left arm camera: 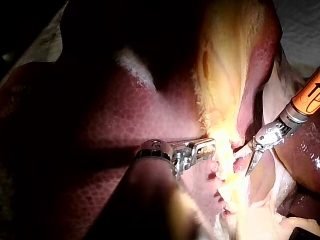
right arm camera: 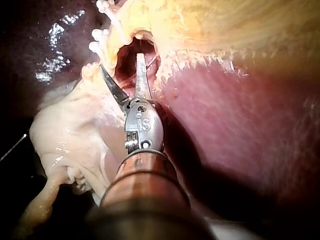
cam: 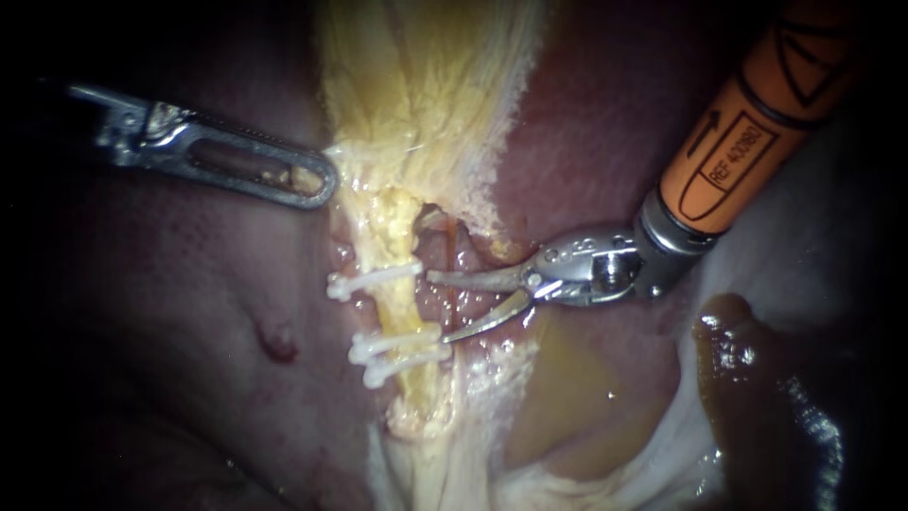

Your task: Go to the cutting position left tube

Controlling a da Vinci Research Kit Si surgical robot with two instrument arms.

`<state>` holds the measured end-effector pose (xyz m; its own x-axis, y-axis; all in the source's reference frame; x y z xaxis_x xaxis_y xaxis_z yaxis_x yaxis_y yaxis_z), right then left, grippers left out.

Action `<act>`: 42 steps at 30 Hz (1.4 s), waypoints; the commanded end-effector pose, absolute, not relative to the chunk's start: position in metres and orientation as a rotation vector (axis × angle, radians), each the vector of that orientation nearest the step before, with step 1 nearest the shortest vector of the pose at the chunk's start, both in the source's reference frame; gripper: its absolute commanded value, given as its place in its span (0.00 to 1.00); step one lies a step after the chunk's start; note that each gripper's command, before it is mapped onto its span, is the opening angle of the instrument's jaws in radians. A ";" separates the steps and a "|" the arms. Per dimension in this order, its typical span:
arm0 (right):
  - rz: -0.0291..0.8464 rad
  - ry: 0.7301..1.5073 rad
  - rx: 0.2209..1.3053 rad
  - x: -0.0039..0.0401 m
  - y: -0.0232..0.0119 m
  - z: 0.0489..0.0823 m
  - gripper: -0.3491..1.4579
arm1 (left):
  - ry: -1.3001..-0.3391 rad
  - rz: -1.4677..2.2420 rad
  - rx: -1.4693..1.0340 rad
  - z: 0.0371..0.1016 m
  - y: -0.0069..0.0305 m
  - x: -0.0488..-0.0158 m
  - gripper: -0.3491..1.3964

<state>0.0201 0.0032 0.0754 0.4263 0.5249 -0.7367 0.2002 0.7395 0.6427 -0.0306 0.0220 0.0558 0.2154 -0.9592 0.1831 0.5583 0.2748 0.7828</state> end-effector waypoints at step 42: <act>0.200 1.244 0.844 0.0297 0.0009 0.0731 0.84 | -0.753 -1.163 0.647 0.0560 0.0221 -0.0311 0.00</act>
